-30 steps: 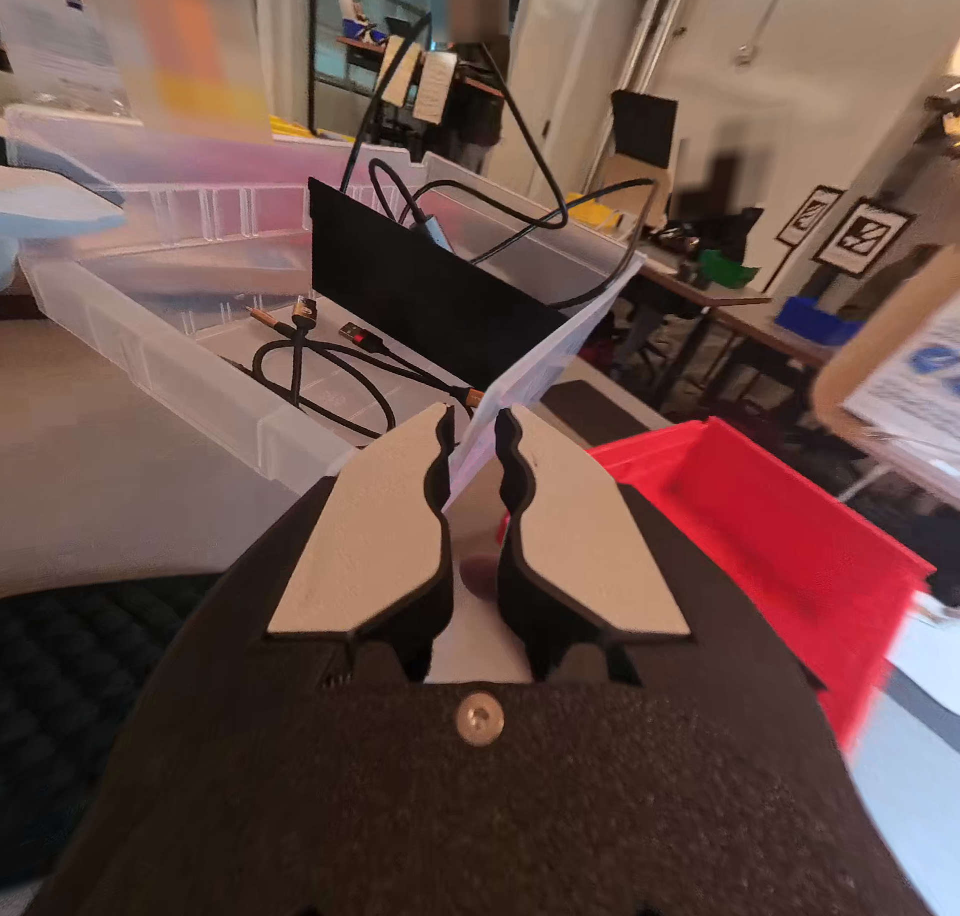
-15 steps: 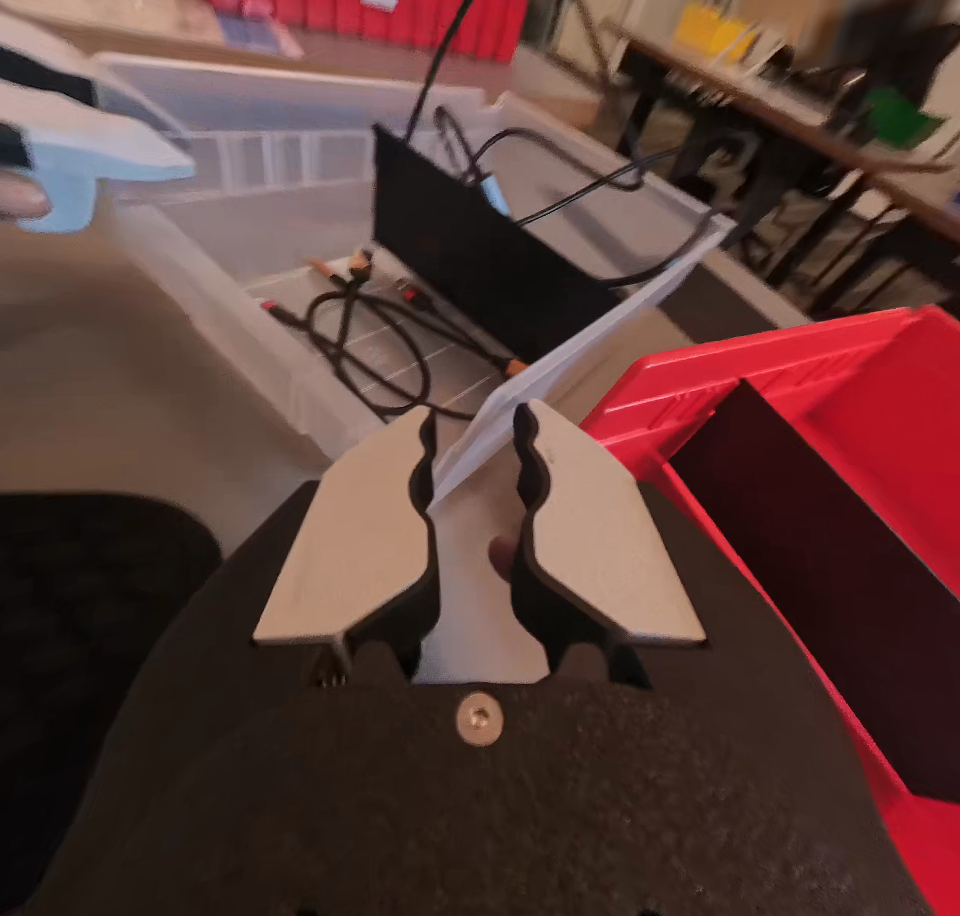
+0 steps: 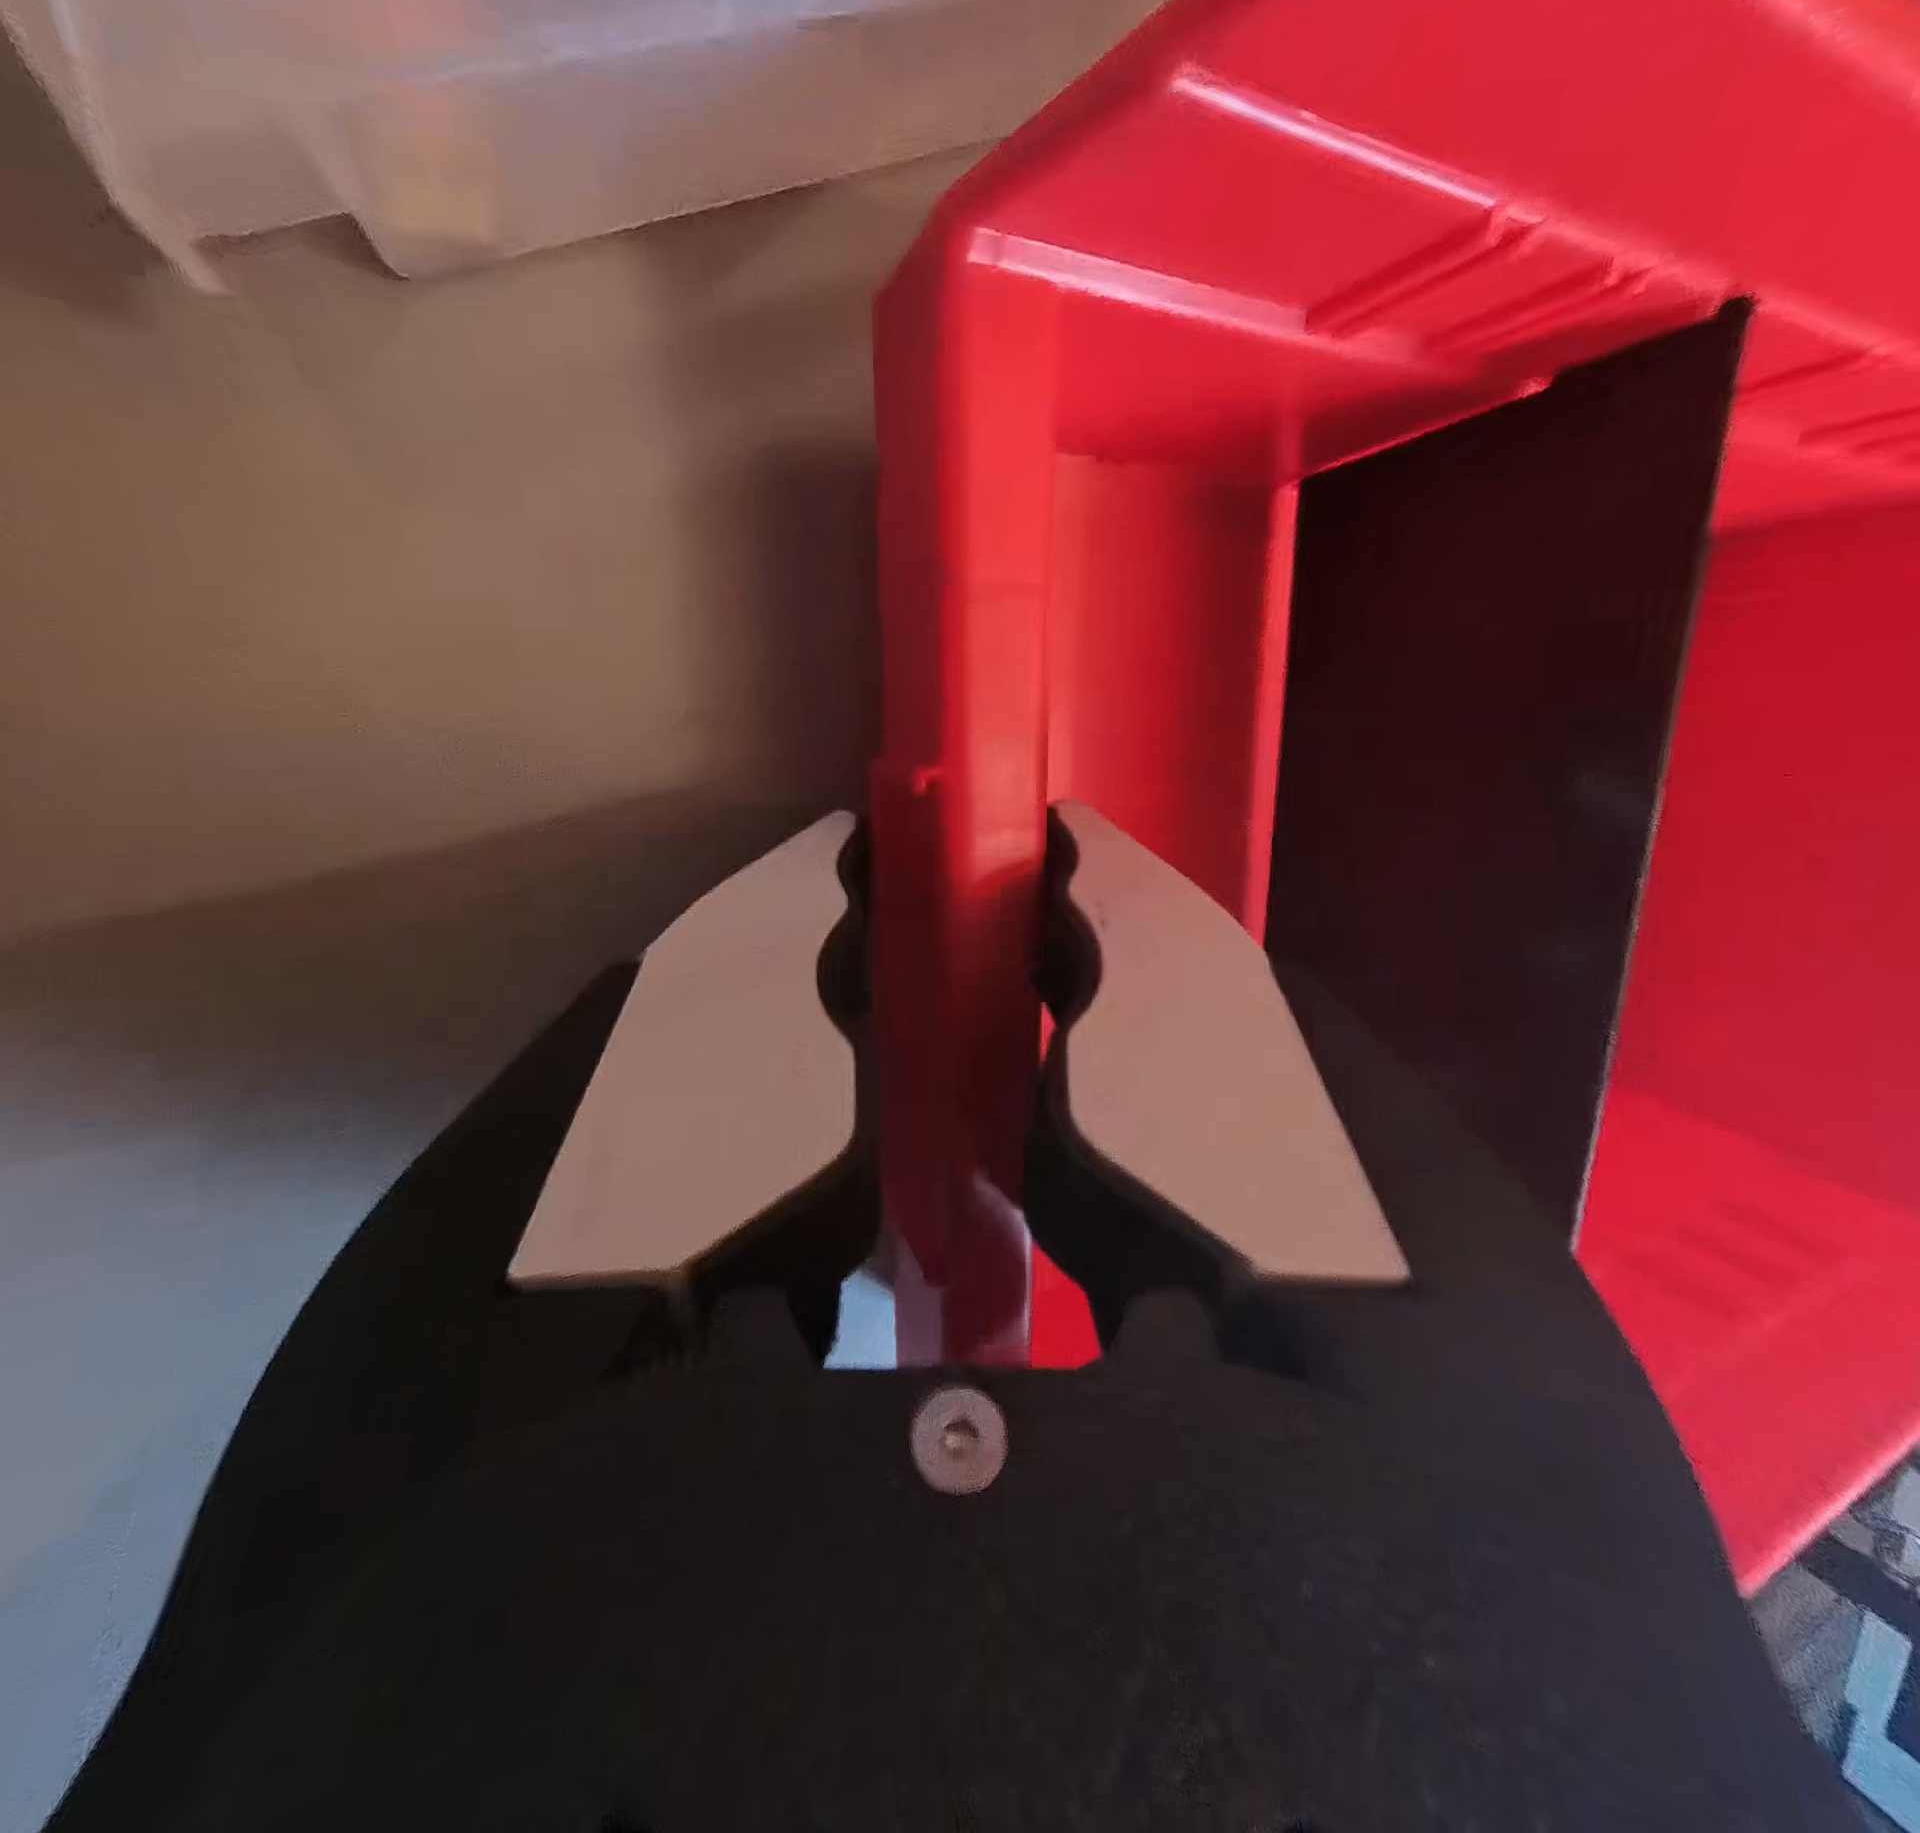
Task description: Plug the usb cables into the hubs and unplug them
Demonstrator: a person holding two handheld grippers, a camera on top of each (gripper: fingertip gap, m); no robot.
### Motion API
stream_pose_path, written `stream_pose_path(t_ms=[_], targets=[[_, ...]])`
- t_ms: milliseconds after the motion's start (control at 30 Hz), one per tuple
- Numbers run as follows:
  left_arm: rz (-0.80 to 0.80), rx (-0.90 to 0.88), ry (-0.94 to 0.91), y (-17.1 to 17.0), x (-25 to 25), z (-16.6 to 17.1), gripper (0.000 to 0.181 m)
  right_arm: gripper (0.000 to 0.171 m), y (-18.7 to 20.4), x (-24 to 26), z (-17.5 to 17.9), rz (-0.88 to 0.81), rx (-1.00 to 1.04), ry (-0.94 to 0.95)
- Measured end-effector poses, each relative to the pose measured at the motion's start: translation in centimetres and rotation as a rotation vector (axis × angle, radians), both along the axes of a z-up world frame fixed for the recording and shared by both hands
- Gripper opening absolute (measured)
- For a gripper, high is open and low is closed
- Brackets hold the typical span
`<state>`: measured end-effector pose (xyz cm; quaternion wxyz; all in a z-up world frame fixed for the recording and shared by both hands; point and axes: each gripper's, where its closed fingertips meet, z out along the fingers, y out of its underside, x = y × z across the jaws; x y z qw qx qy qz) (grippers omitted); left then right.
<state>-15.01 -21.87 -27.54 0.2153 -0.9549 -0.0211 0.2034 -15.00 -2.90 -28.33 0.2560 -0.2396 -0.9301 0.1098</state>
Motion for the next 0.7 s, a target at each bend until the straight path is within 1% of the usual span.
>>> stream_pose_path(t_ms=[33, 100, 200, 333, 433, 567, 700], targets=[[-0.040, -0.028, -0.018, 0.2, 0.1, -0.9, 0.042, 0.029, 0.2, 0.7, 0.1, 0.010, -0.010, 0.000], [-0.095, -0.010, -0.007, 0.8, 0.1, -1.3, 0.036, 0.029, 0.6, 2.9, 0.6, 0.023, -0.044, 0.012], [-0.117, 0.033, 0.023, 1.2, -0.1, -1.3, 0.035, 0.030, 2.3, 7.7, 1.2, 0.024, -0.076, 0.054], [-0.120, 0.049, 0.045, 1.3, -0.1, -1.2, 0.035, 0.030, 7.0, 14.4, 1.1, -0.002, -0.034, 0.095], [-0.118, 0.051, 0.034, 1.4, -0.1, -1.2, 0.035, 0.030, 11.3, 18.4, 0.8, -0.064, 0.015, 0.105], [-0.111, 0.053, 0.035, 1.5, -0.3, -1.2, 0.035, 0.030, 17.3, 21.2, 0.4, -0.146, 0.069, 0.100], [-0.109, 0.055, 0.047, 1.7, -1.0, -1.2, 0.036, 0.030, 22.1, 21.3, 0.3, -0.159, 0.066, 0.096]])
